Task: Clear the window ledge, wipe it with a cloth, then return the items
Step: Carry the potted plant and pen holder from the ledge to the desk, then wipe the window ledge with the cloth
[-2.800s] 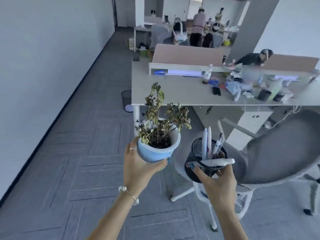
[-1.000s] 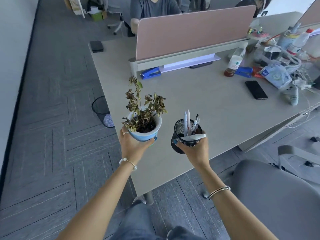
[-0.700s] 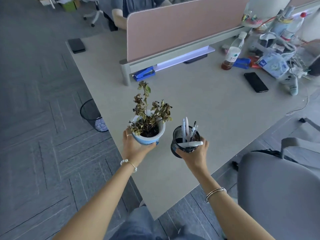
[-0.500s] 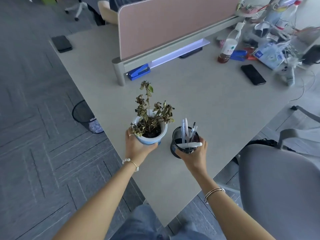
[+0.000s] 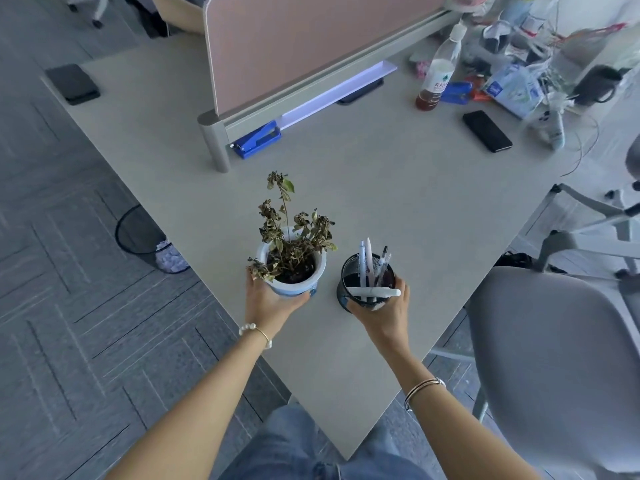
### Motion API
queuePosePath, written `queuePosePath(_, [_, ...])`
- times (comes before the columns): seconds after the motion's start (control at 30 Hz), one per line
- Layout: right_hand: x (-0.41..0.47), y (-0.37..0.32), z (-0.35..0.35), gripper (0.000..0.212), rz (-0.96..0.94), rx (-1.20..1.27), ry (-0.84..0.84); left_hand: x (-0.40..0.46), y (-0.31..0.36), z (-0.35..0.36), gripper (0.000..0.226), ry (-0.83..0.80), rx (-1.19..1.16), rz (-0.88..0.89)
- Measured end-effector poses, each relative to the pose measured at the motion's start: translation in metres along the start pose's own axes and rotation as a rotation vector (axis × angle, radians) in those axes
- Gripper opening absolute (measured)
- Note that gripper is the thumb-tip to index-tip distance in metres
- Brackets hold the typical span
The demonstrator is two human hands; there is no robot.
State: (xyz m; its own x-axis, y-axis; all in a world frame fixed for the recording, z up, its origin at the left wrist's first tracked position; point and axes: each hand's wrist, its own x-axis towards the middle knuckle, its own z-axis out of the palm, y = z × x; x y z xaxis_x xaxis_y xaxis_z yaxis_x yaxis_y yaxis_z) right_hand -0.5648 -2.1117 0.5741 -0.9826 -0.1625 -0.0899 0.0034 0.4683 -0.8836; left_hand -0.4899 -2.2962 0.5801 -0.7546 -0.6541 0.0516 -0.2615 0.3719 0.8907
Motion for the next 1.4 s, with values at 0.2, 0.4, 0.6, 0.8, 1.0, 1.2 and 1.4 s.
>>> queuePosePath(0.2, [-0.003,0.004,0.003,0.09,0.0,0.032,-0.009,0.001,-0.007,-0.002,0.098,-0.033,0.012,-0.016])
queuePosePath(0.4, [-0.014,0.008,-0.004,0.101,0.043,0.045,-0.021,-0.003,-0.012,-0.002,0.09,-0.035,0.068,-0.008])
queuePosePath(0.6, [-0.021,0.009,-0.012,0.098,0.044,0.062,-0.005,-0.017,-0.006,-0.005,0.095,0.002,-0.015,-0.112])
queuePosePath(0.8, [-0.029,0.015,-0.021,0.09,0.052,0.063,-0.009,-0.056,-0.008,-0.002,0.056,-0.027,-0.034,-0.328])
queuePosePath(1.0, [-0.044,0.017,-0.045,0.08,0.087,0.084,0.029,-0.079,0.023,0.023,0.031,-0.24,0.002,-0.228])
queuePosePath(1.2, [-0.071,0.022,-0.094,0.047,0.137,0.059,0.155,-0.087,0.086,0.068,0.023,-0.434,-0.029,0.012])
queuePosePath(1.4, [-0.121,0.035,-0.172,0.026,0.214,0.044,0.422,-0.118,0.138,0.126,0.02,-0.686,0.021,0.311])
